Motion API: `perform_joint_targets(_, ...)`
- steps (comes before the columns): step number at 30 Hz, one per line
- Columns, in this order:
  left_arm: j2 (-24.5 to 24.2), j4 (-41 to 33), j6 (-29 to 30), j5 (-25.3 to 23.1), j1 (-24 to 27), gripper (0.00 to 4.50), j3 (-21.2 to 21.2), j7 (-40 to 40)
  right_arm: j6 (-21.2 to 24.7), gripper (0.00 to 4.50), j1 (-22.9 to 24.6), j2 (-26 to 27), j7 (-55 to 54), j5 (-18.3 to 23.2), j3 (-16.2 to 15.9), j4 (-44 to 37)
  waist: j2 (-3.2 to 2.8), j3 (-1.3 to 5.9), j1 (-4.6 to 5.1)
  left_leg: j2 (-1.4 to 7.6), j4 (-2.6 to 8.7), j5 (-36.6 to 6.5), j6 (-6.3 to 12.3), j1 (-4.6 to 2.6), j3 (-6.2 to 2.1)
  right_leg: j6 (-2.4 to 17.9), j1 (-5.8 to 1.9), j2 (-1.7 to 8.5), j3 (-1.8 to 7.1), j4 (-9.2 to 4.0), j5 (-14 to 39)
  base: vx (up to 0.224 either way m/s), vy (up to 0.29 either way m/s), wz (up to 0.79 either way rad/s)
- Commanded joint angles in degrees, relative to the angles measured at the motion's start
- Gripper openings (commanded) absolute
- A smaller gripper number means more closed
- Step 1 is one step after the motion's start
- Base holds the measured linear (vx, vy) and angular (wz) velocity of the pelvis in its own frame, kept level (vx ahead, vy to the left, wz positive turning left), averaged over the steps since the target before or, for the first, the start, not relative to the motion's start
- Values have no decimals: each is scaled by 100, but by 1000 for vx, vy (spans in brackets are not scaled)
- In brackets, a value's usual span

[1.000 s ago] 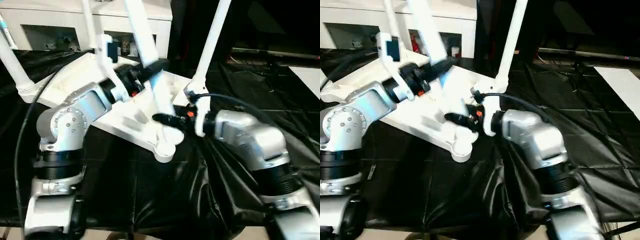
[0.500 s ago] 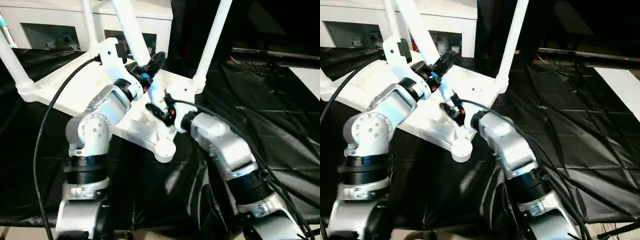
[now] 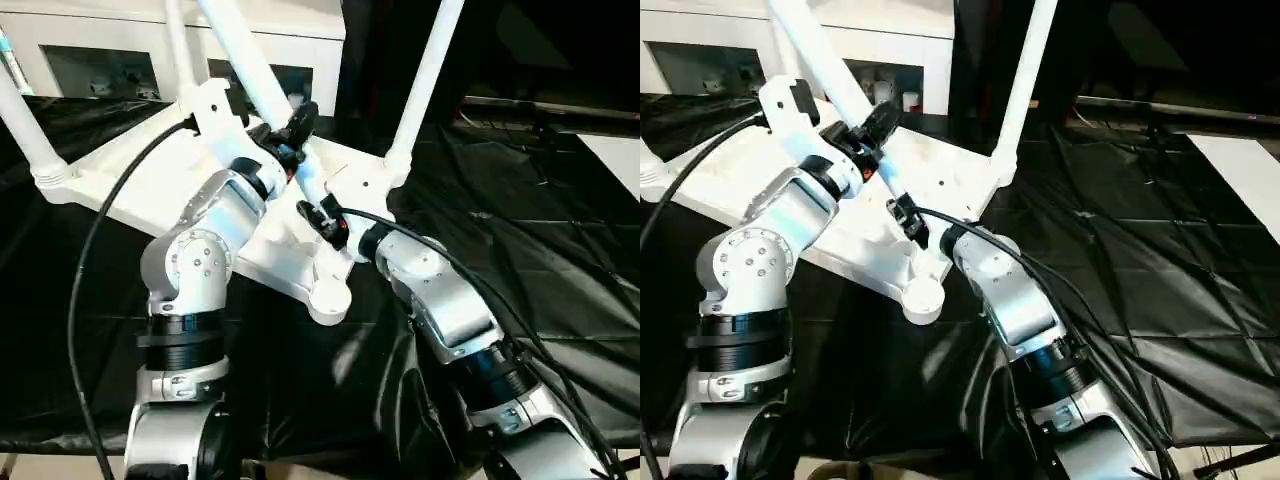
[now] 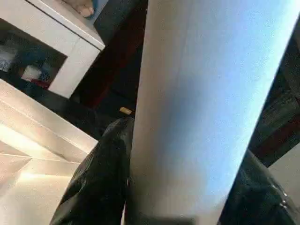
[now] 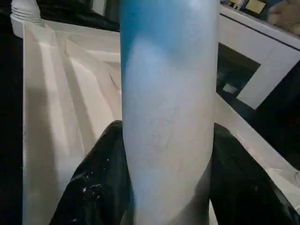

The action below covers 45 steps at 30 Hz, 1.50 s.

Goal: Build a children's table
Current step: Pick table leg

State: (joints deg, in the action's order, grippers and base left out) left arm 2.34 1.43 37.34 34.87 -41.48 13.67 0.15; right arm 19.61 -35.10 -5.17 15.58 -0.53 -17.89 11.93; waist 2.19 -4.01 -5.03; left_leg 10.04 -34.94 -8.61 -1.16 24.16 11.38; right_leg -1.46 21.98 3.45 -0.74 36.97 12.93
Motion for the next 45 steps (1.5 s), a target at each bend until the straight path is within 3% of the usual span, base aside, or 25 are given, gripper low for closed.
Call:
perform_joint_targets(1,-4,-73,24,82,14,207,40,0,-255,188,-101,-57,-97,-130,93,61,-33,449,22,278,425,-1221,-517,-270,-177,751,-129,371,177,-441,243,0,0,0)
perform_joint_targets(2,-3,-84,28,92,16,207,40,0,-305,188,-112,-59,-61,-123,92,85,-34,450,22,280,420,-1228,-514,-276,-173,759,-128,380,180,-439,237,0,0,0)
perform_joint_targets(4,-37,-107,76,116,23,193,31,-51,-311,258,-104,-15,82,66,187,77,-45,450,24,280,422,-1248,-484,-277,-179,758,-130,368,178,-435,204,0,0,0)
perform_joint_targets(10,-298,-171,291,123,51,185,-124,-405,-3,306,-155,62,521,640,567,34,-58,453,17,285,423,-1213,-402,-289,-177,828,-122,356,173,-417,121,0,0,0)
perform_joint_targets(14,-1163,-527,841,290,167,184,-738,-1664,922,330,-474,-364,1504,1435,987,41,-67,451,11,283,427,-1186,-427,-298,-175,853,-120,352,164,-411,191,0,0,0)
perform_joint_targets(16,-1289,-594,909,329,181,184,-828,-1858,1079,330,-515,-458,1680,1534,1009,48,-85,443,6,279,429,-1182,-486,-300,-167,883,-109,352,164,-402,219,0,0,0)
perform_joint_targets(17,-1418,-638,952,381,165,184,-883,-2079,1290,330,-536,-599,1956,1659,995,20,-67,449,11,274,430,-1179,-477,-300,-165,906,-137,351,162,-404,227,0,0,0)
perform_joint_targets(21,-1888,-644,982,463,5,184,-1003,-2835,1842,330,-373,-1316,3135,1864,508,-395,-63,450,-37,277,426,-1008,-462,-288,-160,932,-169,365,164,-399,121,0,0,0)
perform_joint_targets(25,-2221,-665,1010,518,-55,183,-1145,-3390,2244,330,-329,-1441,3367,2172,520,-577,-76,454,-20,275,418,-1019,-465,-289,-156,1095,-155,391,167,-399,255,0,0,0)
perform_joint_targets(32,-2368,-515,999,541,-150,183,-1187,-3765,2543,330,-272,-1541,3609,2383,553,-805,-113,460,-30,286,421,-1113,-538,-315,-157,1182,-138,383,160,-386,258,0,0,0)
perform_joint_targets(36,-2463,-522,995,537,-140,183,-1272,-4037,2648,296,-263,-1498,3557,2421,638,-820,-114,460,-32,282,427,-1137,-580,-314,-158,1212,-133,381,156,-381,273,0,0,0)
perform_joint_targets(39,-2481,-501,996,543,-158,183,-1281,-4129,2677,267,-254,-1514,3543,2423,636,-831,-151,465,-28,280,429,-1165,-628,-317,-161,1225,-133,379,154,-373,208,0,0,0)
perform_joint_targets(45,-2473,-425,999,599,-197,183,-1218,-4240,2744,220,-152,-1537,3501,2413,585,-955,-115,470,-31,277,420,-1120,-612,-312,-156,1238,-150,384,157,-366,123,0,0,0)
